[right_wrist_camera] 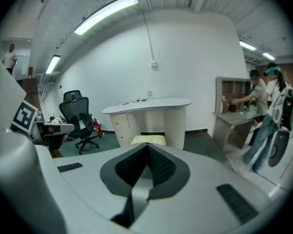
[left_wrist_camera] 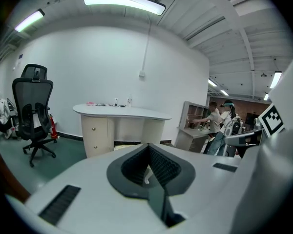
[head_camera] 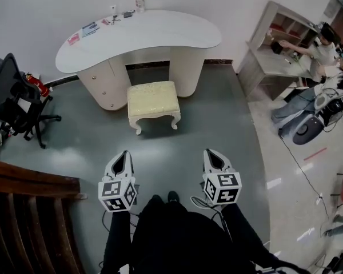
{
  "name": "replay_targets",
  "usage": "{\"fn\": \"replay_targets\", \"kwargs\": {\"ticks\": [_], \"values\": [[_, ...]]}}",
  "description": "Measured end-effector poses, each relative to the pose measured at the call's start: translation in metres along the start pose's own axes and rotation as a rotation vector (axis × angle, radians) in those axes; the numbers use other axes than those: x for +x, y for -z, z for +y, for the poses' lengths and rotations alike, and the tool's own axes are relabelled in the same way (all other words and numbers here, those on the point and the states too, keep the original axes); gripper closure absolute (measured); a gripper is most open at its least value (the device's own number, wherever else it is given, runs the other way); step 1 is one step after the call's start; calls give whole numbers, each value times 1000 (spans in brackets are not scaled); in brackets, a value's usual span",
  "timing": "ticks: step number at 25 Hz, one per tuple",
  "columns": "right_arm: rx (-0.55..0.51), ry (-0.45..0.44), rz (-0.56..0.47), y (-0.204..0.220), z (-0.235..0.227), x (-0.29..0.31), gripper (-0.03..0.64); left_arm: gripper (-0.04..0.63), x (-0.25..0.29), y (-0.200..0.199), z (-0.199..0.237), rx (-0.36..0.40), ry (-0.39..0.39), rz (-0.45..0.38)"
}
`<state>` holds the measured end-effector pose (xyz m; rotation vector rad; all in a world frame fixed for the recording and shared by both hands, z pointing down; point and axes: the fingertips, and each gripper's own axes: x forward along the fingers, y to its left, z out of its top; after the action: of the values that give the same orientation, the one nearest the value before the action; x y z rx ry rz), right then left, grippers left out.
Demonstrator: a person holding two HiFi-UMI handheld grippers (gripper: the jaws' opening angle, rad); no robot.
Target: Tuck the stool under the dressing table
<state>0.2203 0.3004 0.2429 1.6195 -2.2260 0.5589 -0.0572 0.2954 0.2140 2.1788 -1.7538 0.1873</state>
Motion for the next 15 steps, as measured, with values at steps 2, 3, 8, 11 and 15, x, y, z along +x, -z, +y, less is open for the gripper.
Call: {"fn": "replay_targets", "kwargs": {"ticks": [2,3,8,11,15], "values": [[5,1,11,3,-8,-1,614,588,0,0,-6,-6,-6,-4],[2,-1,16,4,-11,0,613,588,0,0,-9,-6,-8,-4],[-1,-6,23,1,-15,9,613,588,3,-1,-12,7,-7,14],[-9,-3,34,0,-13,19,612,588,11,-1,-10,18,-1,27],[-26,0,68,2,-10,34,613,588,28,1,-5,19,10,45]]}}
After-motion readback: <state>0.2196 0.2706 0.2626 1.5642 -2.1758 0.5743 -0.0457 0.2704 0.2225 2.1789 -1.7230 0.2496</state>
